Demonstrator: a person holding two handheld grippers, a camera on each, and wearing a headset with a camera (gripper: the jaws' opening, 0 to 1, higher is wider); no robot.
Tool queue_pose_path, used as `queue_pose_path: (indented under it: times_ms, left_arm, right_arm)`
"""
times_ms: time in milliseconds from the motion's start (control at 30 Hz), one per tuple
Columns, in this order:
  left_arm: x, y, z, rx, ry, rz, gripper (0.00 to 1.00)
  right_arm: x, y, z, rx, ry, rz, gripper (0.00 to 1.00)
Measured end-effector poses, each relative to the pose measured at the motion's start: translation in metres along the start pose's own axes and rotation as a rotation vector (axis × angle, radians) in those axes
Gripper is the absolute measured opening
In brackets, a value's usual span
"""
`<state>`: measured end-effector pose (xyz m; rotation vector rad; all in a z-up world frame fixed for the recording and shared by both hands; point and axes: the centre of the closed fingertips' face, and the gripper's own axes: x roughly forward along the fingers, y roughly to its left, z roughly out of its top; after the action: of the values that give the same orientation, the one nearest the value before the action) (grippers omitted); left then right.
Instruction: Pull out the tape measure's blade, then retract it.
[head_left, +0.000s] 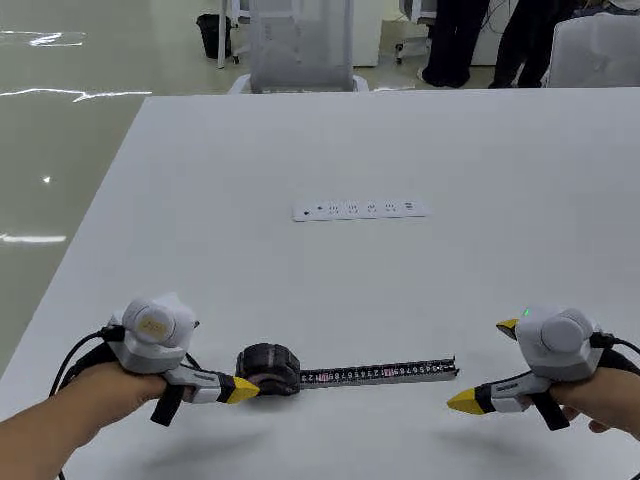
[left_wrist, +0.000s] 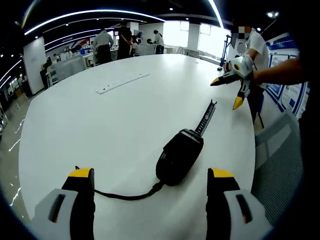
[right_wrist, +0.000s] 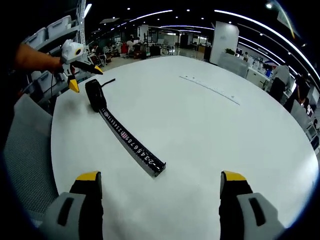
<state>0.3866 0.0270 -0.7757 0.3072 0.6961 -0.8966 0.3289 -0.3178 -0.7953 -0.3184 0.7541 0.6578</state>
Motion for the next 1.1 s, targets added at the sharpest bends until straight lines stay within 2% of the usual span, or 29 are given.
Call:
queue_pose_path:
  times_ms: [100, 133, 300, 367, 533, 667, 700, 800, 900, 1100]
  left_arm:
    - [-0.007, 0.003, -0.008, -0.031, -0.013, 0.020, 0.95]
    - [-0.010, 0.004, -0.010, -0.041, -0.020, 0.030, 0.96]
    - [-0.023, 0.010, -0.022, -0.085, -0.054, 0.062, 0.99]
    - [-0.029, 0.010, -0.023, -0.094, -0.075, 0.071, 0.99]
    - [-0.042, 0.005, -0.028, -0.113, -0.096, 0.087, 0.99]
    - [-0.052, 0.001, -0.029, -0.130, -0.154, 0.097, 0.99]
    - [-0.054, -0.001, -0.032, -0.129, -0.152, 0.098, 0.99]
    - [-0.059, -0.002, -0.037, -0.130, -0.152, 0.102, 0.99]
    - [-0.065, -0.002, -0.037, -0.138, -0.176, 0.103, 0.99]
    - [-0.074, -0.004, -0.048, -0.165, -0.176, 0.119, 0.99]
  right_arm:
    - [-0.004, 0.002, -0.002, 0.027, -0.021, -0.012, 1.00]
    - [-0.006, 0.003, 0.000, 0.032, -0.046, -0.018, 1.00]
    - [-0.013, 0.008, -0.006, 0.041, -0.056, -0.040, 1.00]
    - [-0.016, 0.008, -0.007, 0.057, -0.068, -0.051, 1.00]
    - [-0.026, 0.007, -0.007, 0.073, -0.102, -0.074, 1.00]
    - [-0.032, 0.009, -0.009, 0.092, -0.127, -0.082, 1.00]
    - [-0.034, 0.013, -0.007, 0.093, -0.143, -0.077, 1.00]
    - [-0.038, 0.017, -0.011, 0.087, -0.138, -0.087, 1.00]
    - [-0.042, 0.021, -0.012, 0.092, -0.151, -0.092, 1.00]
    - [-0.047, 0.028, -0.017, 0.111, -0.150, -0.095, 1.00]
